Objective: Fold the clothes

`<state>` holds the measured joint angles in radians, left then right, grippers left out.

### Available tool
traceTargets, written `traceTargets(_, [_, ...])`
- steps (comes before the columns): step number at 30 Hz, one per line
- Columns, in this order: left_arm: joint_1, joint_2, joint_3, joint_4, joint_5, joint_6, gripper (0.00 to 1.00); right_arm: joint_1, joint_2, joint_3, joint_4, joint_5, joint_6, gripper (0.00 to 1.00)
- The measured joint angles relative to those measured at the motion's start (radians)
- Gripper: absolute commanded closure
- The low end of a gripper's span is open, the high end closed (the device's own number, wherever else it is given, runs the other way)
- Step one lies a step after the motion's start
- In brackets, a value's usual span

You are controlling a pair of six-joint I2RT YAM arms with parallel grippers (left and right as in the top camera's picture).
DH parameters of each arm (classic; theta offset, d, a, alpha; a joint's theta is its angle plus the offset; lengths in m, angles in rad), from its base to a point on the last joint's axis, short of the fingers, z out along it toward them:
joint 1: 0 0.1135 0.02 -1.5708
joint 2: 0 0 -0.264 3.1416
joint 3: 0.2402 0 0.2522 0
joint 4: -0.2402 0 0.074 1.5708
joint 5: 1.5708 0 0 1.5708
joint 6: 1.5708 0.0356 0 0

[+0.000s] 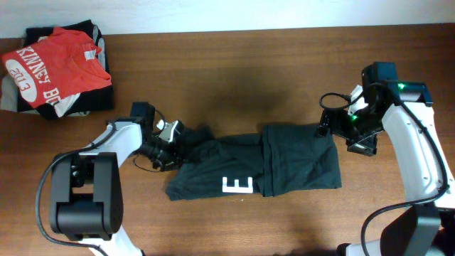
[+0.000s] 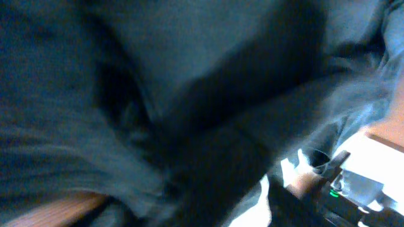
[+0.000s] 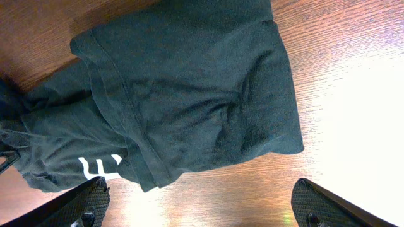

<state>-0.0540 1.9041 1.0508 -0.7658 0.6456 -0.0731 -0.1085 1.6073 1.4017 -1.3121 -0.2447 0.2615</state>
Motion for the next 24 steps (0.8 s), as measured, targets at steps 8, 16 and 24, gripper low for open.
traceTargets(8, [-0.004, 0.042, 0.136, -0.254, -0.397, -0.168, 0.99, 0.033, 0.0, -0.032, 0.051, 0.0, 0.0, 0.04])
traceTargets(16, [0.02, 0.079, 0.649, -0.657, -0.668, -0.25, 1.0, 0.282, 0.056, -0.312, 0.437, -0.008, 0.064, 0.01])
traceTargets(24, [-0.317, 0.082, 0.877, -0.694, -0.595, -0.261, 0.99, 0.3, 0.25, -0.286, 0.489, -0.056, 0.105, 0.0])
